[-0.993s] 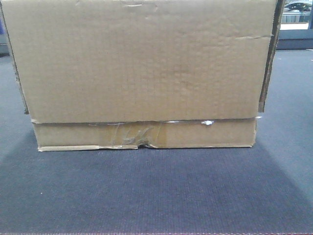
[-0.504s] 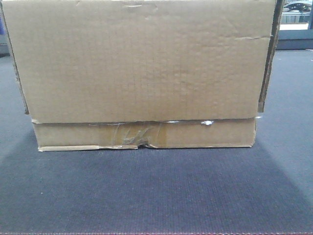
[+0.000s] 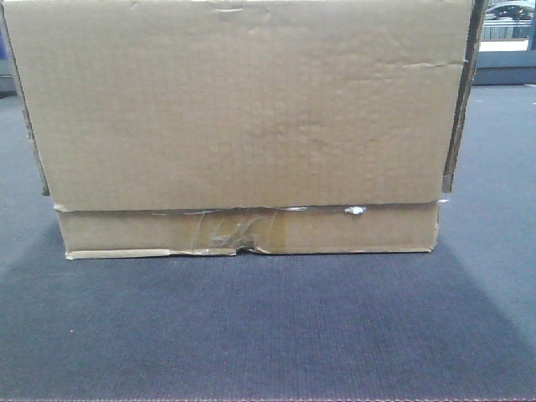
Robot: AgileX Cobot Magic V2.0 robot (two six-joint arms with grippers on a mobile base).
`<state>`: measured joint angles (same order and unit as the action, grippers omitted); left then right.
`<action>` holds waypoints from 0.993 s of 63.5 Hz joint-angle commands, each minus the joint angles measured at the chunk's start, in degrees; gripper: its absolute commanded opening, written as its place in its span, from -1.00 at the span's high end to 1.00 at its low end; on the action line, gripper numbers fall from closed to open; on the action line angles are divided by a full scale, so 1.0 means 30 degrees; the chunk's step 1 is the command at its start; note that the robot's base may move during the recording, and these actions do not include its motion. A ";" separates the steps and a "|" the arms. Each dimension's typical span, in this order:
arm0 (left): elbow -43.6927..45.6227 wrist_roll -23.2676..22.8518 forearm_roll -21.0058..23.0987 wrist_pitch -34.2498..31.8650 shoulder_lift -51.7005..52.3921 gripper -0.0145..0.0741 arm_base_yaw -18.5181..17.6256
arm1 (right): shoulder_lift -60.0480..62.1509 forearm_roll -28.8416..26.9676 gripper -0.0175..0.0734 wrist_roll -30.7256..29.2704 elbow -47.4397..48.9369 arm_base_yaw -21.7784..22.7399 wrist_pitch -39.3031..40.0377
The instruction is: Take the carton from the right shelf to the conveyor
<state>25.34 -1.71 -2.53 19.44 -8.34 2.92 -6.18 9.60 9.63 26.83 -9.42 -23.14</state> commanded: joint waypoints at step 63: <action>-0.8448 0.0056 0.0643 -0.5205 0.2779 0.64 0.0029 | 0.0100 0.0197 0.77 -0.0020 -0.0015 0.0066 0.0512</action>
<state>0.31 -1.61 -1.47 4.62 -0.34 2.92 -6.09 9.60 9.63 26.83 -9.42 -23.01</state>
